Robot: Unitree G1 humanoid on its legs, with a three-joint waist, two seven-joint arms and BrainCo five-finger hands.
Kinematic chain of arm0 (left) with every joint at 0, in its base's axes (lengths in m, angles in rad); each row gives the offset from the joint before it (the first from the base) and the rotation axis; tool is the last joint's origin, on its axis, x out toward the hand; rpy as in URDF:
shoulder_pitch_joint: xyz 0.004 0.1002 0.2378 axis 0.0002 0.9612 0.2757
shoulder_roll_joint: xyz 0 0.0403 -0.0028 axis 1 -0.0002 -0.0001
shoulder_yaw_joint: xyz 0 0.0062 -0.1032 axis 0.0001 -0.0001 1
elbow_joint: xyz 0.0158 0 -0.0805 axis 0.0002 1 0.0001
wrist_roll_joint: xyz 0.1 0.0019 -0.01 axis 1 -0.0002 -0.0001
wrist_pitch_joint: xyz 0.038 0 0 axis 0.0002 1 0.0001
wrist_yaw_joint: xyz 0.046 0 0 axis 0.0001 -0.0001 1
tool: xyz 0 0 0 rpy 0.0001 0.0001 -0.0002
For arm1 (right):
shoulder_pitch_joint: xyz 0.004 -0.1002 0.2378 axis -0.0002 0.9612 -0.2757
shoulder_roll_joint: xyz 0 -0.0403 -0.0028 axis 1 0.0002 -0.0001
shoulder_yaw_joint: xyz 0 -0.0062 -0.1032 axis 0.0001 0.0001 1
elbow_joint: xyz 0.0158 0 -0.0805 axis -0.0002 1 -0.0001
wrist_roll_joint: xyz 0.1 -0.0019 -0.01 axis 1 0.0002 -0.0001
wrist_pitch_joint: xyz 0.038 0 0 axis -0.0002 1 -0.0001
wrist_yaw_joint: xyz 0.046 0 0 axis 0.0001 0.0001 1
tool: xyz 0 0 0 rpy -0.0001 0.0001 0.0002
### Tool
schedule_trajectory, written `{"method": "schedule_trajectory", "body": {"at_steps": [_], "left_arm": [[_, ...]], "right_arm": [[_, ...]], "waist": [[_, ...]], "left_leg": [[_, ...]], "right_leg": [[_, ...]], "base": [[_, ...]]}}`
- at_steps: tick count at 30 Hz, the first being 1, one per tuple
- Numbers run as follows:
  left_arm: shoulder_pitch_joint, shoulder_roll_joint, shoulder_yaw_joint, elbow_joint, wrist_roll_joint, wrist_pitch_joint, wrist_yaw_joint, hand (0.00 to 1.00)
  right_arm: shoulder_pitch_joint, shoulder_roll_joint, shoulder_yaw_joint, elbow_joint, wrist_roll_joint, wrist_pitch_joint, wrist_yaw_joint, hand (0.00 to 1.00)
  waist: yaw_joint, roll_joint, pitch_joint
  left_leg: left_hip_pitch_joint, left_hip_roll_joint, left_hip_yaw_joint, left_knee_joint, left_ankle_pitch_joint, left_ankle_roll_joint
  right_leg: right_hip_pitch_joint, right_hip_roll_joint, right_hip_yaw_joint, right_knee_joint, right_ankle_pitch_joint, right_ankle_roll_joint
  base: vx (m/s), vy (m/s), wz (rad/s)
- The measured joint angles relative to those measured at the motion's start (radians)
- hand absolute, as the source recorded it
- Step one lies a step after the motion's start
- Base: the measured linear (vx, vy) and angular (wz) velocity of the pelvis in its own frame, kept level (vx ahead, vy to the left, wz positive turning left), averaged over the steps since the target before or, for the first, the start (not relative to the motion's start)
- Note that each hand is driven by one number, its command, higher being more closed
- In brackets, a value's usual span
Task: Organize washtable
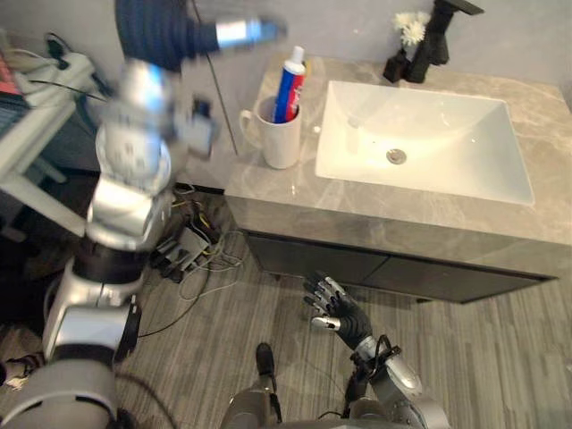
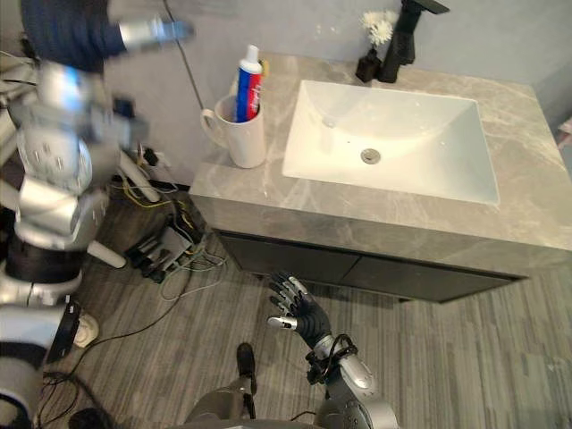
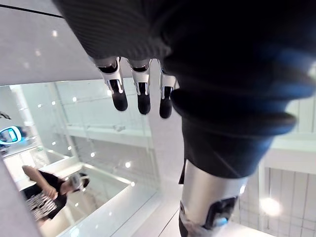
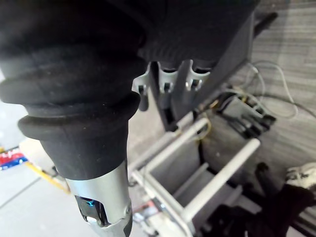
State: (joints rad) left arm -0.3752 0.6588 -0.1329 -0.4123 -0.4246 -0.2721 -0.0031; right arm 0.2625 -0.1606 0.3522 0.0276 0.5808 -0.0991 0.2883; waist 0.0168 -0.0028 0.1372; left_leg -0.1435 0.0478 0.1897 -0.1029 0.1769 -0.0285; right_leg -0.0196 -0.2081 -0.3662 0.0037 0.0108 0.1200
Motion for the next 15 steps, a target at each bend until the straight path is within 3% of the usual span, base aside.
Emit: {"method": "schedule_trajectory", "body": {"at_steps": [4,7,15], "left_arm": [[0.209,-0.074,-0.022,-0.045,0.004,0.019,-0.072,1.00],[0.270,-0.148,-0.062,0.021,0.006,0.040,-0.098,1.00],[0.245,-0.245,-0.053,0.263,0.045,0.081,-0.073,1.00]], "right_arm": [[0.051,0.000,-0.003,0.000,-0.007,0.000,0.001,0.00],[0.078,0.000,-0.003,0.000,-0.013,0.001,0.001,0.00],[0.081,0.015,-0.028,0.000,-0.017,0.007,-0.002,0.00]], "waist": [[-0.004,-0.005,-0.015],[-0.006,-0.008,-0.017],[-0.021,-0.028,-0.015]], "left_leg": [[0.000,0.000,-0.001,0.000,0.000,0.000],[-0.003,0.000,-0.008,0.000,0.001,0.000],[-0.024,0.004,0.009,0.000,0.005,-0.002]], "right_leg": [[-0.003,-0.003,-0.004,0.011,-0.002,-0.002],[-0.004,-0.003,-0.009,0.014,-0.002,-0.001],[-0.043,0.000,0.018,0.016,0.007,-0.014]], "base": [[-0.02,0.012,0.01],[-0.02,0.016,0.04],[0.01,0.004,-0.09]]}}
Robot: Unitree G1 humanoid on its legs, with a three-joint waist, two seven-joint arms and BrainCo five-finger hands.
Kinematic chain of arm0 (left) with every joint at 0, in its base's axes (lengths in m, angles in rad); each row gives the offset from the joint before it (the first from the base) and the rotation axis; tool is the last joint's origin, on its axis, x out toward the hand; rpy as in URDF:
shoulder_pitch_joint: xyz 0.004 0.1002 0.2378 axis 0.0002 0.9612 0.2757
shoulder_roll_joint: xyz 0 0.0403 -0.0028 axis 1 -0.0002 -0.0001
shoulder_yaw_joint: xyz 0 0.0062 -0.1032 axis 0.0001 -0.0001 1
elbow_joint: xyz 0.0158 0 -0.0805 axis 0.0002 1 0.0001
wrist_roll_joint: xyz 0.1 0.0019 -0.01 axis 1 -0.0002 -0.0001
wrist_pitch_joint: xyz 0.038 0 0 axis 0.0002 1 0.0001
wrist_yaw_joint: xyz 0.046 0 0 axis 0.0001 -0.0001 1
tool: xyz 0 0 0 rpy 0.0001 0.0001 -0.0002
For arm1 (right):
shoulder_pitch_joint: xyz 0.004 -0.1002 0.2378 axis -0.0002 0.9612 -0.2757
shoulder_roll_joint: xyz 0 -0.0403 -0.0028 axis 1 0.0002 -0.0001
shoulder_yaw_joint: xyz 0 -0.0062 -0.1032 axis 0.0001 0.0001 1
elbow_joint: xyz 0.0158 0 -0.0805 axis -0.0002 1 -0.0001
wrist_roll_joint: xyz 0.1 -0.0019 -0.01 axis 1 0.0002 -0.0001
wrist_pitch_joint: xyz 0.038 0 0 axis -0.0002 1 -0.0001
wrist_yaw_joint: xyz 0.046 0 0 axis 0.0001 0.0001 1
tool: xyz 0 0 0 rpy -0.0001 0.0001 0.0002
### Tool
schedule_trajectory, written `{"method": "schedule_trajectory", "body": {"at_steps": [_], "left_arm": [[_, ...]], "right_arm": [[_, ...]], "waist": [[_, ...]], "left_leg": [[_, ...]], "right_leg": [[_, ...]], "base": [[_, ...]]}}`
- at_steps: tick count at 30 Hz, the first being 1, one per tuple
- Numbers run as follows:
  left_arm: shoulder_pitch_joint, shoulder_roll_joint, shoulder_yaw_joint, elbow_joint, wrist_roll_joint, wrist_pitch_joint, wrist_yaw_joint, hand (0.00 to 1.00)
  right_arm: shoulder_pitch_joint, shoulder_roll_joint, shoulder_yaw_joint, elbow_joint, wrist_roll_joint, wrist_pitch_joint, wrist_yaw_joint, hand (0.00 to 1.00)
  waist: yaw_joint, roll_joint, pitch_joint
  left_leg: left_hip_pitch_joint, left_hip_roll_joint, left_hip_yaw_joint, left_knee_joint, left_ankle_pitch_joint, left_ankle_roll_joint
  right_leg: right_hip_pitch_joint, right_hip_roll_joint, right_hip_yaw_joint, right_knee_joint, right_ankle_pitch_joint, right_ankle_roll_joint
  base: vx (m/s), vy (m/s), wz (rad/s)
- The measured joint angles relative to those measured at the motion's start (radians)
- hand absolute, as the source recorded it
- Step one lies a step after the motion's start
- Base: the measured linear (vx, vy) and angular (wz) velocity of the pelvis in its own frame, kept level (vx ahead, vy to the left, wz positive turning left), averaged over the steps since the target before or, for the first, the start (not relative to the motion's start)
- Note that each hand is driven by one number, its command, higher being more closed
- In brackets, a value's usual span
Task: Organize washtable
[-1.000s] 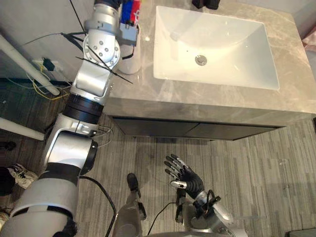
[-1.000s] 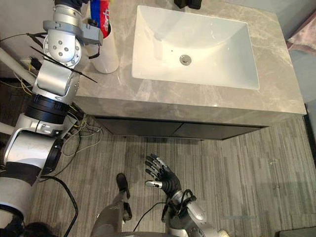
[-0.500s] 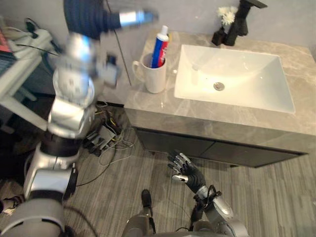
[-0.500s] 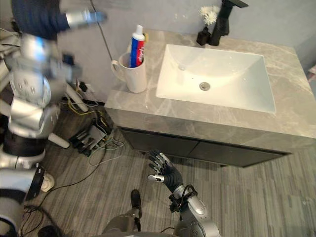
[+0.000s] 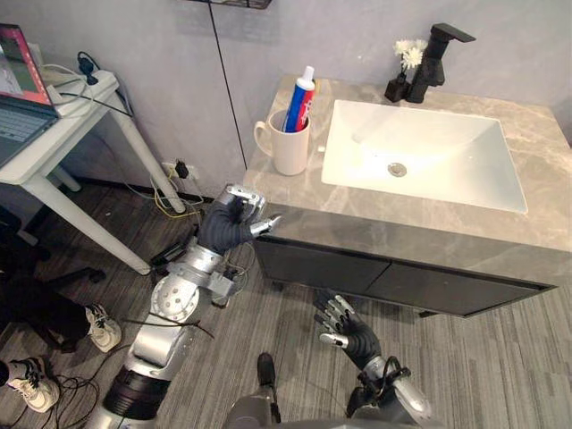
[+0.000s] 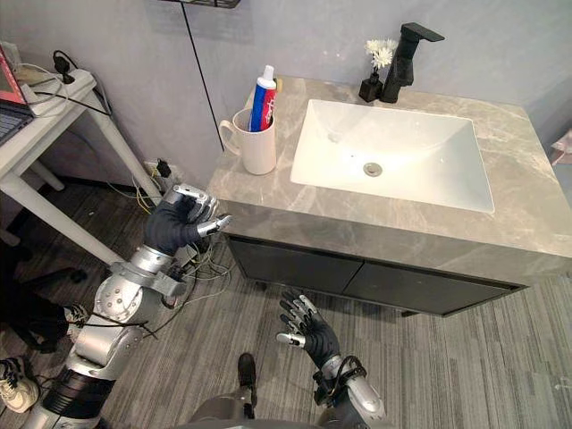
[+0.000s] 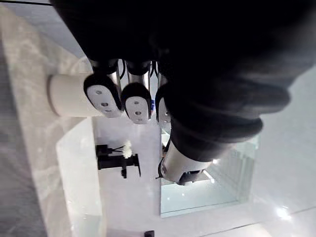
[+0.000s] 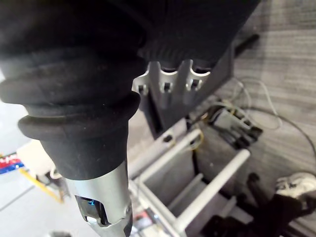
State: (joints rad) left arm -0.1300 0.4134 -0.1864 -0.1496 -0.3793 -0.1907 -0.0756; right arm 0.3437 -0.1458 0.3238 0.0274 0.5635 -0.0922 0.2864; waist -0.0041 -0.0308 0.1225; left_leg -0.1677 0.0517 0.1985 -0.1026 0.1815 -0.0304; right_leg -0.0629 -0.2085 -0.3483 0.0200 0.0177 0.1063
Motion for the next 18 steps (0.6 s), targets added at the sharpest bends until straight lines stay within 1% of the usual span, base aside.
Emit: {"method": "schedule_trajectory", "body": {"at_steps": [1,3,5,7,8,10,12,15,18], "left_arm": [[-0.039,-0.006,0.003,0.045,0.000,0.009,0.016,1.00],[-0.093,-0.009,0.004,0.098,-0.001,0.016,0.040,1.00],[-0.195,-0.006,0.005,0.160,-0.001,0.023,0.063,1.00],[-0.272,0.005,0.006,0.199,0.027,0.028,0.079,1.00],[-0.342,0.026,0.006,0.248,0.048,0.029,0.091,1.00],[-0.408,0.049,0.006,0.295,0.050,0.030,0.106,1.00],[-0.485,0.090,0.003,0.349,0.069,0.030,0.124,1.00],[-0.533,0.133,0.002,0.389,0.079,0.030,0.138,1.00],[-0.571,0.157,0.002,0.414,0.082,0.032,0.144,1.00]], "right_arm": [[-0.005,0.001,-0.007,0.000,-0.004,0.004,-0.001,0.00],[-0.007,0.001,-0.011,0.000,-0.004,0.005,-0.005,0.00],[-0.007,0.000,-0.019,-0.001,-0.004,0.005,-0.009,0.00],[-0.008,0.002,-0.032,-0.005,-0.004,0.005,-0.015,0.00],[-0.011,-0.001,-0.032,-0.005,-0.003,0.006,-0.025,0.00],[-0.012,-0.001,-0.031,-0.005,-0.003,0.006,-0.026,0.00],[-0.012,-0.001,-0.028,-0.005,-0.003,0.005,-0.025,0.00],[-0.012,-0.003,-0.028,-0.005,-0.003,0.005,-0.026,0.00],[-0.013,-0.003,-0.028,-0.005,-0.003,0.003,-0.026,0.00]], "waist": [[-0.005,-0.010,0.006],[-0.008,-0.022,0.014],[-0.010,-0.037,0.040],[-0.011,-0.039,0.053],[-0.012,-0.042,0.066],[-0.013,-0.046,0.085],[-0.013,-0.058,0.098],[-0.015,-0.071,0.108],[-0.021,-0.075,0.113]], "left_leg": [[0.000,0.001,0.002,0.002,0.000,0.000],[-0.001,0.003,0.006,0.005,0.000,0.000],[-0.002,0.006,0.019,0.005,0.000,0.000],[-0.015,0.007,0.022,0.005,0.000,0.000],[-0.022,0.015,0.030,0.000,-0.001,-0.001],[-0.023,0.017,0.035,0.000,-0.001,-0.001],[-0.035,0.019,0.042,0.006,-0.001,0.000],[-0.038,0.021,0.051,0.007,0.003,0.005],[-0.040,0.020,0.050,0.007,0.003,0.005]], "right_leg": [[-0.002,0.001,0.002,0.000,0.000,0.000],[-0.007,0.003,0.008,0.002,0.000,0.000],[-0.018,0.004,0.022,0.007,0.001,0.000],[-0.034,0.003,0.025,0.013,0.001,-0.001],[-0.048,0.004,0.037,0.012,0.004,-0.001],[-0.052,0.006,0.043,0.011,0.005,-0.002],[-0.065,0.013,0.051,0.005,0.011,0.000],[-0.062,0.020,0.057,-0.022,0.029,0.008],[-0.062,0.019,0.063,-0.028,0.030,0.008]], "base": [[0.05,0.005,-0.06],[0.03,0.002,-0.10],[0.02,0.000,-0.16],[0.00,0.000,-0.11],[0.01,-0.012,-0.14],[0.02,-0.011,-0.13],[0.08,-0.006,-0.12],[0.08,-0.016,-0.10],[0.09,-0.009,-0.05]]}}
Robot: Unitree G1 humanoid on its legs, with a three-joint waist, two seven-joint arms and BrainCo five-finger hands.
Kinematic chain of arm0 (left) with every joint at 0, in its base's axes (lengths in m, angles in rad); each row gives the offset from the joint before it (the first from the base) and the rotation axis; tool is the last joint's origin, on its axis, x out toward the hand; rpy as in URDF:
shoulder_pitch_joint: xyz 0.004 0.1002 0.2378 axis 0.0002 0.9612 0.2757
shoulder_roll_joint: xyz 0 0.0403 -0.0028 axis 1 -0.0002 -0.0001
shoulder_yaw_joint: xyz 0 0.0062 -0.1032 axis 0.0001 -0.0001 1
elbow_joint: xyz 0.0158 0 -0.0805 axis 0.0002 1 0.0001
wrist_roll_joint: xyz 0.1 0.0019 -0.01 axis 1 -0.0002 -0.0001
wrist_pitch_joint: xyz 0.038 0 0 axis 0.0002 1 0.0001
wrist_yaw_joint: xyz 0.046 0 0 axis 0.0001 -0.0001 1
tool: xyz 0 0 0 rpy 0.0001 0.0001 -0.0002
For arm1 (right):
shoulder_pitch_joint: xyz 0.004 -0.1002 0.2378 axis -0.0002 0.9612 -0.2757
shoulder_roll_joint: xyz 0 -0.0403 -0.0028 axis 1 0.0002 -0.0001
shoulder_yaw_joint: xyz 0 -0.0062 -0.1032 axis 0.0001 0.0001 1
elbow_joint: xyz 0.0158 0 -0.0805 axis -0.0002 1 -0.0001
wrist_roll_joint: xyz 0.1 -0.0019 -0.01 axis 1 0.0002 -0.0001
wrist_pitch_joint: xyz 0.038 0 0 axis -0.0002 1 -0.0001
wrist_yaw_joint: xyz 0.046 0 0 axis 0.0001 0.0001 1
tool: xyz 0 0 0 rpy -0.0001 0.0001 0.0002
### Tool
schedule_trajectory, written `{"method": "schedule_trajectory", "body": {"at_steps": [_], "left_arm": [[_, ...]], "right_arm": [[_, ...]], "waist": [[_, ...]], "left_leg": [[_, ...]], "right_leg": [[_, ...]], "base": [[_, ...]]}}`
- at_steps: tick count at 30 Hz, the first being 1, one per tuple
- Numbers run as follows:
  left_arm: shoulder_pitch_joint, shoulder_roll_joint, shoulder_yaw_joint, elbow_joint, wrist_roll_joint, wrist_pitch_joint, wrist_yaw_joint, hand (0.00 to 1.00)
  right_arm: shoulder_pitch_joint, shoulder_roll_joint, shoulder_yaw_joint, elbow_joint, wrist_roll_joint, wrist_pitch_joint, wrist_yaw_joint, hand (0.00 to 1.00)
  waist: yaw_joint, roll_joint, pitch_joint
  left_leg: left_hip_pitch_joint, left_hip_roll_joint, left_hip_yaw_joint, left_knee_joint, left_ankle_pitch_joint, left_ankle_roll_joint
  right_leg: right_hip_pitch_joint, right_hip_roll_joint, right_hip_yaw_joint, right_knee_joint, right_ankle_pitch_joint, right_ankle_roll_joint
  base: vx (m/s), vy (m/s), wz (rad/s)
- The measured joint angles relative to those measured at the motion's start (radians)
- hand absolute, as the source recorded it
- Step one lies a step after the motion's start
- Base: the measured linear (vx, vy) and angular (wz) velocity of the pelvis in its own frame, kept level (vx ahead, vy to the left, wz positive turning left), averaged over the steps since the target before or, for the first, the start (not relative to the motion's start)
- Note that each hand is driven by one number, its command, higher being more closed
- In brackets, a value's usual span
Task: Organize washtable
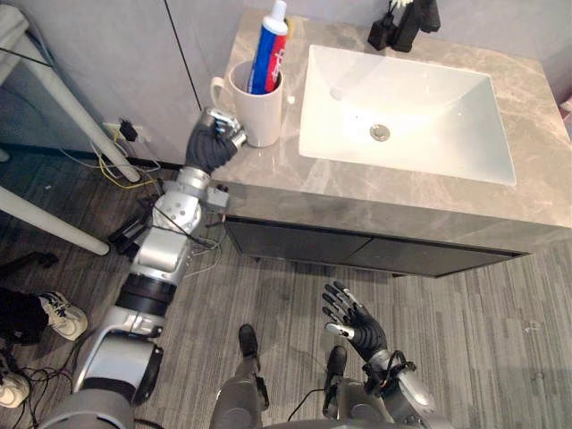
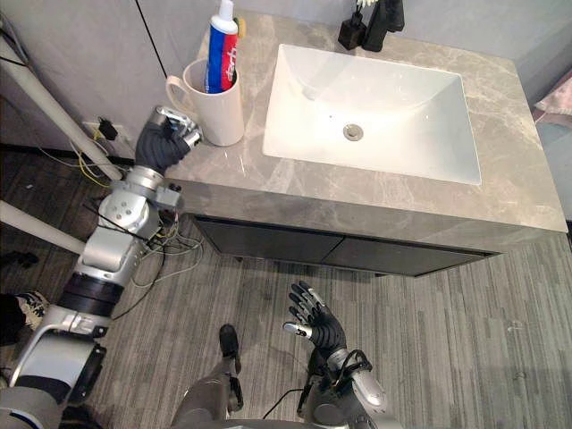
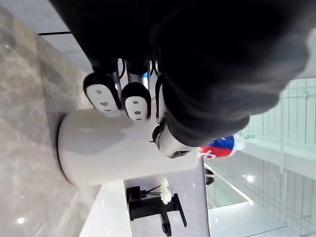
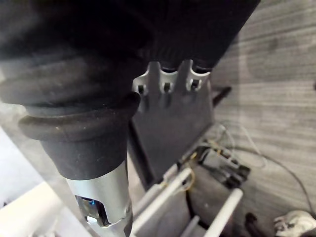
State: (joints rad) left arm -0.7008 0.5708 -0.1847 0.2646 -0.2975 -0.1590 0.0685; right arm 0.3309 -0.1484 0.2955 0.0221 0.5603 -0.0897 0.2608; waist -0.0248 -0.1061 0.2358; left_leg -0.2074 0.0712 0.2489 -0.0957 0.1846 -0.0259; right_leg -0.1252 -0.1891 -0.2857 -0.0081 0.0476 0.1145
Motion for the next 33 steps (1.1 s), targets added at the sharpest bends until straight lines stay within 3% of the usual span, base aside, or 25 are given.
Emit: {"method": "schedule_trajectory", "body": {"at_steps": [20,33], "left_arm": [[-0.029,0.022,0.000,0.040,0.076,0.003,-0.003,1.00],[0.014,-0.042,-0.008,0.039,0.117,0.020,-0.023,1.00]], "right_arm": [[0.000,-0.001,0.036,-0.007,0.000,-0.001,0.001,0.00],[0.000,-0.019,0.037,-0.006,0.000,-0.001,0.001,0.00]], "waist": [[-0.013,-0.010,0.035],[-0.016,-0.010,0.036]], "left_leg": [[0.002,0.001,0.001,-0.001,-0.006,-0.007],[0.008,0.002,0.004,-0.001,-0.006,-0.007]], "right_leg": [[-0.001,0.001,0.011,-0.012,0.004,-0.002],[0.001,0.002,0.014,-0.012,0.002,-0.008]], "base": [[0.01,0.002,-0.01],[0.00,0.000,0.00]]}}
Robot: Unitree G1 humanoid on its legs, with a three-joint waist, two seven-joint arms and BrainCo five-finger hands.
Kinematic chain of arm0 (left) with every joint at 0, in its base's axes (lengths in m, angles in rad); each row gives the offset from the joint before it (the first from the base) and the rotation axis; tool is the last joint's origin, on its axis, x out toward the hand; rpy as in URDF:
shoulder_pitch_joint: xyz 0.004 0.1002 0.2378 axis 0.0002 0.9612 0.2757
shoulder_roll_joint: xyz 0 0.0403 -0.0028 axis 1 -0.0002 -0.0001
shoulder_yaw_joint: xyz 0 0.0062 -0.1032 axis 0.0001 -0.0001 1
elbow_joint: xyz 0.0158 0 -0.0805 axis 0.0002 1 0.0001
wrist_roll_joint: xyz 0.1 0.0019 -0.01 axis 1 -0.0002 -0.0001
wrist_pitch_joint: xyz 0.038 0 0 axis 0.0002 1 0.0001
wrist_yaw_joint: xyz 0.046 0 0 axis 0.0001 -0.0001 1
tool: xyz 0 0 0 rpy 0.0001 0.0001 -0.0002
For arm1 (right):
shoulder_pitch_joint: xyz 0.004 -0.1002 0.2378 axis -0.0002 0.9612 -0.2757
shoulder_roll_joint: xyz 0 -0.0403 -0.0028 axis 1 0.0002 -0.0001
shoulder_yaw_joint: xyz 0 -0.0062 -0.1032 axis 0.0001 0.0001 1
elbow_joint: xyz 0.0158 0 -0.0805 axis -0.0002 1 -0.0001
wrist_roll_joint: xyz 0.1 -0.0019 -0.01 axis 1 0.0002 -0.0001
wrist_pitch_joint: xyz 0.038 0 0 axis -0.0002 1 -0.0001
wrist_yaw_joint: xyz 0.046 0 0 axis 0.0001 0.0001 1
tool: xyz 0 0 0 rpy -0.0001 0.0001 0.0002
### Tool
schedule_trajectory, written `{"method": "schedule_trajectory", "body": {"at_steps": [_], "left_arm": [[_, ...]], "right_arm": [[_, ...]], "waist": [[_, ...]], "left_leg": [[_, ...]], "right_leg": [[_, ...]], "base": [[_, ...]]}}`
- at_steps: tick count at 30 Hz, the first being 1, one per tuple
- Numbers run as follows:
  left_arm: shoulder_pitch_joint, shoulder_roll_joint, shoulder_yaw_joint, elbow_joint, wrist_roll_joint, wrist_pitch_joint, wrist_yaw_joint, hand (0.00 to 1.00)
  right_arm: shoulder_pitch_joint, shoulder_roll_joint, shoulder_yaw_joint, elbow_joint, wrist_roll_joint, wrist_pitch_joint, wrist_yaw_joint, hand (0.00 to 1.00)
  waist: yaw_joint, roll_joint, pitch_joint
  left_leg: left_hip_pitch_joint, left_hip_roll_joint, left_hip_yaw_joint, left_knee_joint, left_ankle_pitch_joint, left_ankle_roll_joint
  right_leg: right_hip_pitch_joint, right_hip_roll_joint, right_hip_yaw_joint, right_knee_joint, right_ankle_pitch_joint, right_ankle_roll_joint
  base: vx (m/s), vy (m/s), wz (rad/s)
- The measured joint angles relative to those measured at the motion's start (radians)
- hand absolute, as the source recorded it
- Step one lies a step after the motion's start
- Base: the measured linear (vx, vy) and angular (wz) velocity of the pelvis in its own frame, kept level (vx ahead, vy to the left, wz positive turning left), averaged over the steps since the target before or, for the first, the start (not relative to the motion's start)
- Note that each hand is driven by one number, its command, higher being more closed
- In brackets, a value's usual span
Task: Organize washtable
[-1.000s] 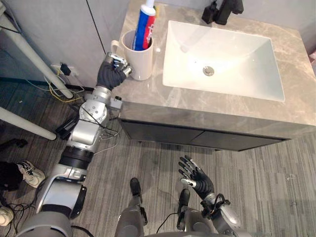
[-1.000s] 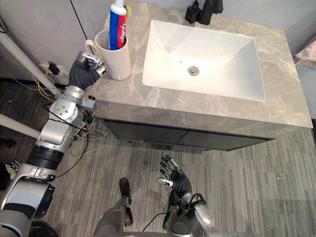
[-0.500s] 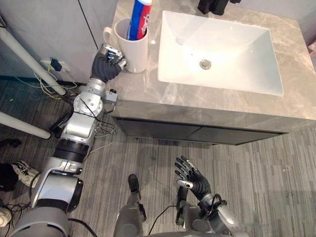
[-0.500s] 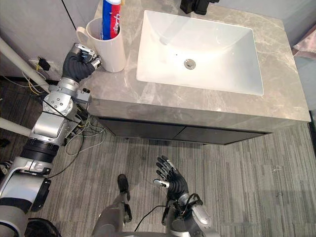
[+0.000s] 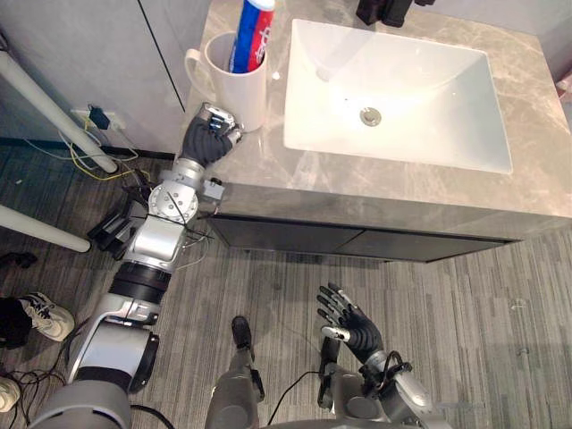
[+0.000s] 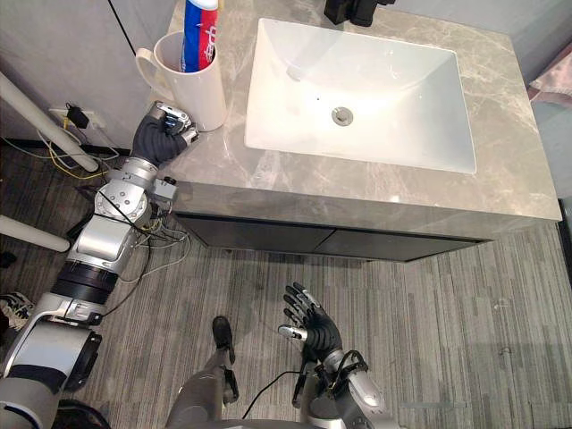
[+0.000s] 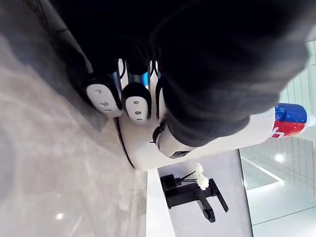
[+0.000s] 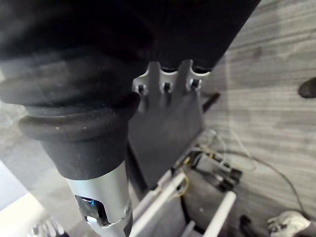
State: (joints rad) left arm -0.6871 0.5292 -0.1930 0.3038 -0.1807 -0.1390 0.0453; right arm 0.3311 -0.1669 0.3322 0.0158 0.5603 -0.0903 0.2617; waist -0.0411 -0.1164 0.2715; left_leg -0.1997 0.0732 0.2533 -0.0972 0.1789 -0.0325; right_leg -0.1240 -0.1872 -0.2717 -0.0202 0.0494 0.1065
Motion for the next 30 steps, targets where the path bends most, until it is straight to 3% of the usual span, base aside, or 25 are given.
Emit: {"method": "schedule_trajectory", "body": {"at_steps": [13,21,30], "left_arm": [[-0.002,-0.016,-0.002,0.002,0.000,-0.001,0.004,1.00],[-0.112,-0.010,-0.047,0.085,-0.002,0.003,0.011,1.00],[-0.262,0.076,-0.121,0.212,-0.005,0.028,-0.010,1.00]], "right_arm": [[0.000,0.000,0.002,0.000,0.000,0.000,0.000,0.00],[-0.002,0.002,0.040,0.000,0.000,0.001,0.000,0.00],[-0.003,0.005,0.048,0.000,0.000,0.002,0.000,0.00]], "waist": [[-0.001,-0.005,0.002],[-0.003,-0.031,0.014],[-0.011,-0.039,0.018]], "left_leg": [[0.001,0.001,0.003,0.000,0.000,0.000],[-0.001,-0.002,0.002,-0.002,0.000,0.000],[-0.010,-0.001,0.010,0.000,0.000,0.000]], "right_leg": [[-0.001,0.000,0.002,0.000,0.003,0.004],[-0.002,-0.002,0.002,0.000,0.003,0.003],[-0.016,-0.001,0.015,0.000,0.006,0.004]], "base": [[0.00,0.000,0.00],[0.00,0.000,0.00],[0.00,0.000,-0.02]]}}
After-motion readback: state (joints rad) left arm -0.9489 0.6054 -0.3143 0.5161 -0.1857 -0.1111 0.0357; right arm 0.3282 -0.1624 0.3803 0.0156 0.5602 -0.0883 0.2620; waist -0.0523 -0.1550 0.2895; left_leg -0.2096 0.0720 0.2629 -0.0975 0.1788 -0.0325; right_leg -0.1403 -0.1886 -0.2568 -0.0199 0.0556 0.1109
